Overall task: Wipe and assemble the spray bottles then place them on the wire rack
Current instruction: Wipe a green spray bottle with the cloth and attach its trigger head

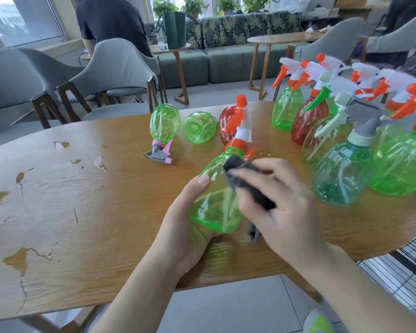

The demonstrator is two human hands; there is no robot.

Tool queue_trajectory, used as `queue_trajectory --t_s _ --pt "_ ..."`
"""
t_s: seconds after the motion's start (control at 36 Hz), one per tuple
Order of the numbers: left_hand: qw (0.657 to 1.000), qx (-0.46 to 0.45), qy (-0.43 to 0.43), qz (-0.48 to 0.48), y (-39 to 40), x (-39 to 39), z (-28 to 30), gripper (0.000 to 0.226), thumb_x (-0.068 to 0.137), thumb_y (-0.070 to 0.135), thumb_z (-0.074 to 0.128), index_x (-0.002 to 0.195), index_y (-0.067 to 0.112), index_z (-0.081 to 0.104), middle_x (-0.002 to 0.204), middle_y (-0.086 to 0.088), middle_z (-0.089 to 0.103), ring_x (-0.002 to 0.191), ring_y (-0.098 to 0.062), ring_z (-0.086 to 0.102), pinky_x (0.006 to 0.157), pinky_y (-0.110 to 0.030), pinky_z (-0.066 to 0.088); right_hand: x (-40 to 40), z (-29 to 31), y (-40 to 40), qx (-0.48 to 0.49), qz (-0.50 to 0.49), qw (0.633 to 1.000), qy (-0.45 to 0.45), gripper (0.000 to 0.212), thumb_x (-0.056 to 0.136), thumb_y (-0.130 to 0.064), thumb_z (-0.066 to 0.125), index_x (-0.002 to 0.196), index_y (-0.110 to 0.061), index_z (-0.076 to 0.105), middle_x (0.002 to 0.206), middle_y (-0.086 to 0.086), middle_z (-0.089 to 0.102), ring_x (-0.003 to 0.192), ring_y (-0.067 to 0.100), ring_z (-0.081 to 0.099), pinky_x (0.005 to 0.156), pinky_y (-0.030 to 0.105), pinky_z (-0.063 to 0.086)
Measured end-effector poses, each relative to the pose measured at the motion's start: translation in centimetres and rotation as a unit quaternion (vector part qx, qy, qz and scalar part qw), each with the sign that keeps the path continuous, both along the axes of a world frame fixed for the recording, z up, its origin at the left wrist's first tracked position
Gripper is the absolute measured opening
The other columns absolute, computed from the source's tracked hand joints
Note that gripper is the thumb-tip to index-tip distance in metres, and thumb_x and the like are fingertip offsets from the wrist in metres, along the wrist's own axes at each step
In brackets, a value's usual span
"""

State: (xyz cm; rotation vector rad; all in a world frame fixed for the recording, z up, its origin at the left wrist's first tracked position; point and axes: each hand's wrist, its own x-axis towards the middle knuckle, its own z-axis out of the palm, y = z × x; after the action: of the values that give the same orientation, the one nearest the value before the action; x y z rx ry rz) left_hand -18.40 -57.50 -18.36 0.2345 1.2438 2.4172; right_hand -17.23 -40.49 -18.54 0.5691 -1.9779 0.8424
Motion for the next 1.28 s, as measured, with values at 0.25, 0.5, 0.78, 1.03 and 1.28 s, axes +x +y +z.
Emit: queue_trajectory --t_s 0.25,0.5,0.78,1.03,1.28 --pt "1.000 -0.025 -0.004 0.014 0.0 0.1 -0.2 0.060 0.093 0.040 0.059 0.145 0.009 0.055 0.129 -0.021 0.063 0.110 -0.036 0.061 0.088 -0.046 0.051 -0.1 0.3 0.0 -0.088 0.010 0.994 -0.057 0.021 0.098 -0.010 0.065 0.117 -0.008 0.075 0.109 0.008 0.065 0.098 0.006 0.062 0.084 0.012 0.045" --pt "0.999 -0.036 0.005 0.017 0.3 0.1 -0.3 0.056 0.094 0.045 0.061 0.138 0.010 0.063 0.130 -0.027 0.063 0.111 -0.039 0.059 0.095 -0.053 0.047 -0.3 0.2 0.0 -0.052 -0.005 0.998 -0.044 0.026 0.099 -0.017 0.062 0.117 -0.005 0.076 0.110 0.009 0.064 0.097 0.019 0.065 0.085 0.021 0.050" --pt "1.000 0.000 -0.022 0.010 0.2 0.2 -0.1 0.050 0.102 0.044 0.051 0.122 0.001 0.067 0.116 -0.023 0.066 0.110 -0.035 0.065 0.096 -0.044 0.055 1.3 -0.3 -1.6 0.033 0.034 0.999 0.004 0.018 0.091 -0.010 0.068 0.104 -0.010 0.081 0.103 0.011 0.066 0.089 0.025 0.061 0.087 0.026 0.049" --pt "0.997 0.044 -0.051 -0.038 -0.1 0.4 0.0 0.053 0.097 0.049 0.052 0.104 0.000 0.071 0.093 -0.017 0.068 0.087 -0.027 0.071 0.077 -0.033 0.062 1.3 -1.0 -1.8 0.160 0.054 0.984 0.059 0.021 0.097 -0.017 0.064 0.110 -0.015 0.080 0.112 0.003 0.058 0.099 0.024 0.053 0.082 0.042 0.052" --pt "1.000 0.023 0.003 -0.016 -0.1 0.1 0.1 0.054 0.092 0.042 0.058 0.134 0.009 0.066 0.119 -0.019 0.066 0.101 -0.034 0.065 0.084 -0.048 0.052 -0.2 0.6 0.1 -0.022 0.001 0.999 -0.034 0.026 0.103 -0.018 0.058 0.124 -0.011 0.072 0.114 0.006 0.064 0.106 0.025 0.059 0.096 0.030 0.047"
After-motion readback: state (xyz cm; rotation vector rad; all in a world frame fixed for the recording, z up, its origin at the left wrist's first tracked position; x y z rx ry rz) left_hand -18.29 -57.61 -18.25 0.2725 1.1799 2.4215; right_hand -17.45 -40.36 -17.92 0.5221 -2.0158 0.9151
